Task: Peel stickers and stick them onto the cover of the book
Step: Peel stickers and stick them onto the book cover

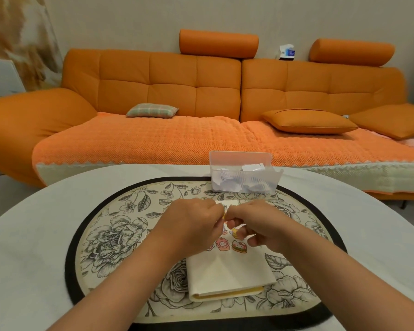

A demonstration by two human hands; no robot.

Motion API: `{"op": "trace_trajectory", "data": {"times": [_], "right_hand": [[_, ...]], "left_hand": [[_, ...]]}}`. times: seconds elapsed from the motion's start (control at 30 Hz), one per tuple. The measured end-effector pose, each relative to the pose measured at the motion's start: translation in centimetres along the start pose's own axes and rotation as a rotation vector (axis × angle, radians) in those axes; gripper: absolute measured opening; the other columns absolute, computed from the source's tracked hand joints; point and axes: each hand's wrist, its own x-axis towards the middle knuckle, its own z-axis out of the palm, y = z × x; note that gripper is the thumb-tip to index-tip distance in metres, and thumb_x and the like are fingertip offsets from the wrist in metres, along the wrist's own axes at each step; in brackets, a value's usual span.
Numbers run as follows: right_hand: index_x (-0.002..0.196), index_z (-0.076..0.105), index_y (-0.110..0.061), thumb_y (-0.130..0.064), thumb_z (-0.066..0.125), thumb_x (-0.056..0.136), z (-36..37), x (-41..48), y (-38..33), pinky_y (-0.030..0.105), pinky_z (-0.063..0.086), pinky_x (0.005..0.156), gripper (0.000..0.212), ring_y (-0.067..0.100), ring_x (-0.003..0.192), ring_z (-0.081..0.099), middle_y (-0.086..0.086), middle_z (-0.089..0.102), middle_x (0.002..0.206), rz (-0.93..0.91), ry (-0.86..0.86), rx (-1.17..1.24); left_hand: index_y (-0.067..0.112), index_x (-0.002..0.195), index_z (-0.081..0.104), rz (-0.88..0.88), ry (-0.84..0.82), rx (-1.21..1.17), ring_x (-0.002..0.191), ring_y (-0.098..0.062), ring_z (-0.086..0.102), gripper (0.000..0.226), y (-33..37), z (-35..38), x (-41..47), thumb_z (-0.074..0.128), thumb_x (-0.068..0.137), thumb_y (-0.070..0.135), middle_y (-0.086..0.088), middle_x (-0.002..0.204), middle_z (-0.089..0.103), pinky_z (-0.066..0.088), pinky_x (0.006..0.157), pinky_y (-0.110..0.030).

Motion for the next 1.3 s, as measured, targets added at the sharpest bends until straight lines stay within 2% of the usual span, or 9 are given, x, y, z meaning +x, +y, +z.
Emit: {"op": "trace_trajectory", "data": {"times": [0.13,0.23,0.33,0.4,0.6,0.77,0.97,1.13,1.3], "right_hand": [[0.080,0.064,-0.012,-0.017,0.065,0.084,-0.3,0.0,0.4,0.023,0.032,0.049,0.006,0.015,0.054,0.052,-0.002,0.063,0.067,0.053,-0.032,-0.051],[0.084,0.067,-0.008,-0.017,0.061,0.091,-0.4,0.0,0.8,0.023,0.033,0.047,0.013,0.016,0.055,0.056,0.002,0.065,0.073,-0.070,0.009,-0.163],[0.083,0.067,-0.008,-0.018,0.059,0.096,-0.6,-0.3,0.9,0.020,0.037,0.045,0.019,0.014,0.056,0.057,0.002,0.066,0.073,-0.252,0.013,-0.289],[0.080,0.065,-0.010,-0.017,0.057,0.097,-0.6,-0.7,0.9,0.018,0.041,0.046,0.020,0.014,0.056,0.057,0.001,0.065,0.071,-0.311,-0.010,-0.324],[0.080,0.065,-0.012,-0.020,0.057,0.096,-0.2,-1.2,1.0,0.041,0.056,0.068,0.019,0.014,0.058,0.060,-0.002,0.067,0.072,-0.368,-0.036,-0.425],[0.091,0.070,-0.010,-0.019,0.064,0.094,-0.1,-1.8,0.5,0.023,0.038,0.045,0.011,0.013,0.055,0.060,-0.001,0.067,0.072,-0.317,-0.008,-0.293],[0.101,0.072,-0.019,-0.029,0.071,0.091,-0.1,-2.2,0.4,0.024,0.038,0.047,0.015,0.012,0.058,0.060,0.001,0.069,0.080,-0.282,0.024,-0.169],[0.088,0.072,-0.011,-0.032,0.071,0.092,0.5,-2.5,0.3,0.023,0.038,0.047,0.022,0.010,0.053,0.056,-0.003,0.066,0.067,-0.335,0.039,-0.143],[0.089,0.070,-0.005,-0.034,0.065,0.096,0.9,-2.6,0.3,0.017,0.038,0.045,0.030,0.008,0.049,0.055,-0.008,0.063,0.057,-0.334,0.068,-0.224]], "left_hand": [[0.022,0.084,0.063,-0.043,-0.109,-0.050,0.054,-0.014,0.056,0.031,0.3,-0.7,-0.3,0.050,0.085,0.050,0.009,0.069,0.061,0.037,0.044,-0.024],[0.032,0.100,0.063,-0.314,-0.156,-0.226,0.062,0.000,0.052,0.039,0.8,-1.5,-0.1,0.044,0.088,0.064,0.018,0.087,0.066,0.038,0.056,-0.023],[0.037,0.103,0.062,-0.672,-0.193,-0.518,0.065,0.000,0.058,0.018,0.7,-1.8,0.0,0.053,0.094,0.050,0.021,0.091,0.065,0.047,0.063,-0.028],[0.035,0.092,0.066,-0.748,-0.222,-0.674,0.064,-0.004,0.062,0.008,0.6,-1.9,-0.1,0.060,0.094,0.039,0.016,0.085,0.069,0.054,0.069,-0.035],[0.022,0.079,0.070,-0.824,-0.307,-0.872,0.055,-0.011,0.062,0.009,1.2,-2.8,0.0,0.068,0.087,0.020,0.003,0.072,0.073,0.057,0.068,-0.038],[0.016,0.084,0.068,-0.897,-0.228,-0.915,0.055,-0.010,0.059,0.009,1.3,-3.1,-0.3,0.064,0.093,0.017,0.003,0.074,0.072,0.043,0.052,-0.017],[0.015,0.088,0.065,-0.978,-0.074,-0.960,0.055,-0.011,0.060,0.010,2.2,-3.0,-1.2,0.060,0.097,0.016,-0.001,0.082,0.072,0.043,0.051,-0.017],[0.013,0.093,0.065,-0.983,-0.085,-1.080,0.059,-0.016,0.063,0.006,2.5,-3.6,-1.7,0.061,0.097,0.016,-0.001,0.080,0.072,0.041,0.049,-0.030],[0.021,0.094,0.069,-0.936,-0.071,-0.970,0.063,-0.009,0.064,0.005,2.2,-3.9,-2.4,0.064,0.096,0.021,0.007,0.083,0.075,0.048,0.059,-0.026]]}}
